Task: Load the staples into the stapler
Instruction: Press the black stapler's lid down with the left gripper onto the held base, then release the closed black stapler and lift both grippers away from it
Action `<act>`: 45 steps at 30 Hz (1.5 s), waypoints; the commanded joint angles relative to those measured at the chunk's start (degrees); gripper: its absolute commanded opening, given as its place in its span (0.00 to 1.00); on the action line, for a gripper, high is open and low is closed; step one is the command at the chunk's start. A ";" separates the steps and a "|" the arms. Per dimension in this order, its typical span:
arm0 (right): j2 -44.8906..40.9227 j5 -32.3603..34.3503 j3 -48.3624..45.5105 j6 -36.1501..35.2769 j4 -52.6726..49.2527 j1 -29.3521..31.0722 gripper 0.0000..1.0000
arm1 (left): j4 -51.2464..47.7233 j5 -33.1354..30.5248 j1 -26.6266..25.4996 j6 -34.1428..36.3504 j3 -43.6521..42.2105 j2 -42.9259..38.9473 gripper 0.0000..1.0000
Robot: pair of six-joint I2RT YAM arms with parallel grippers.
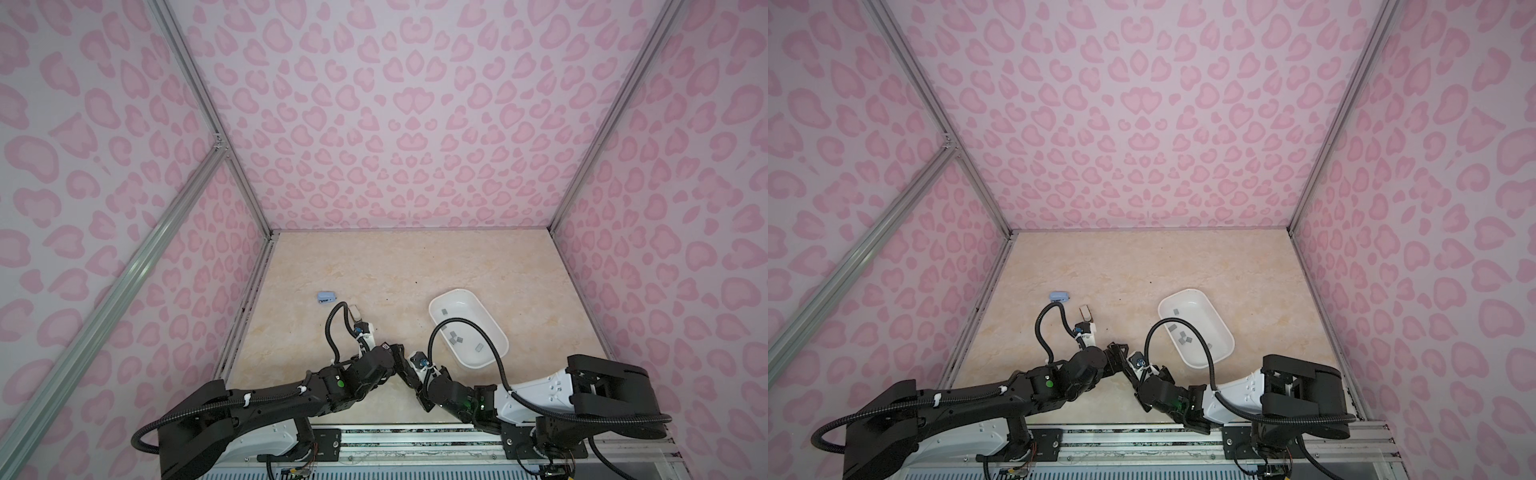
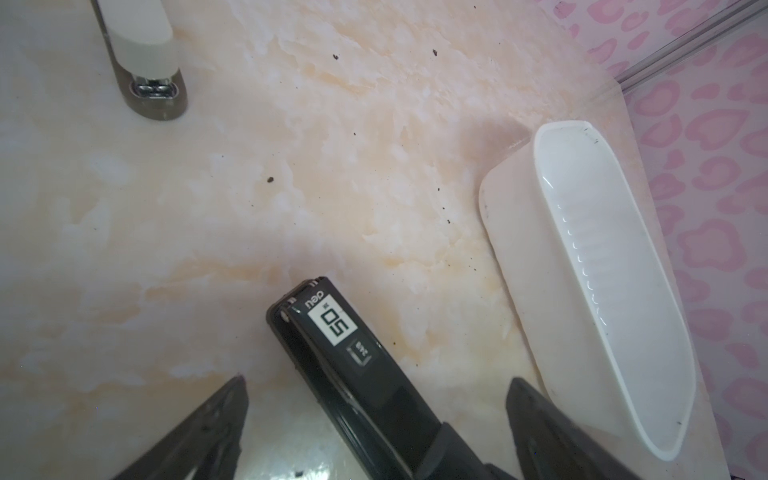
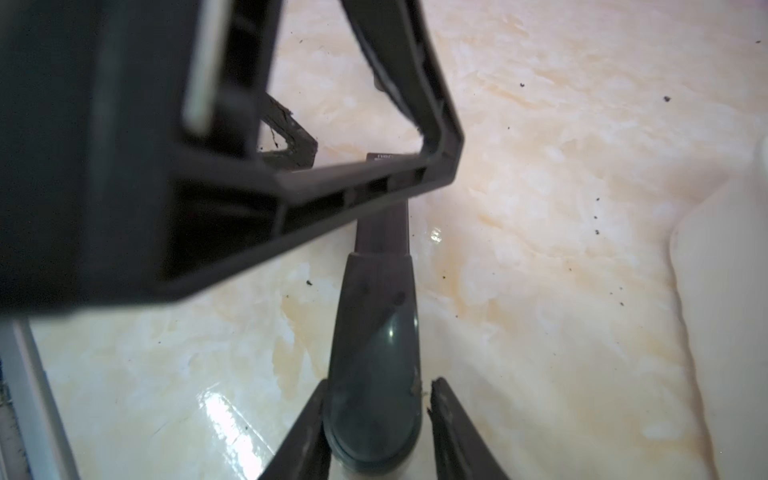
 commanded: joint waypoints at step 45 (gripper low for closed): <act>3.91 -1.06 0.98 0.24 5.06 -2.73 0.25 | -2.45 -2.61 2.48 -1.09 -4.09 -10.42 0.98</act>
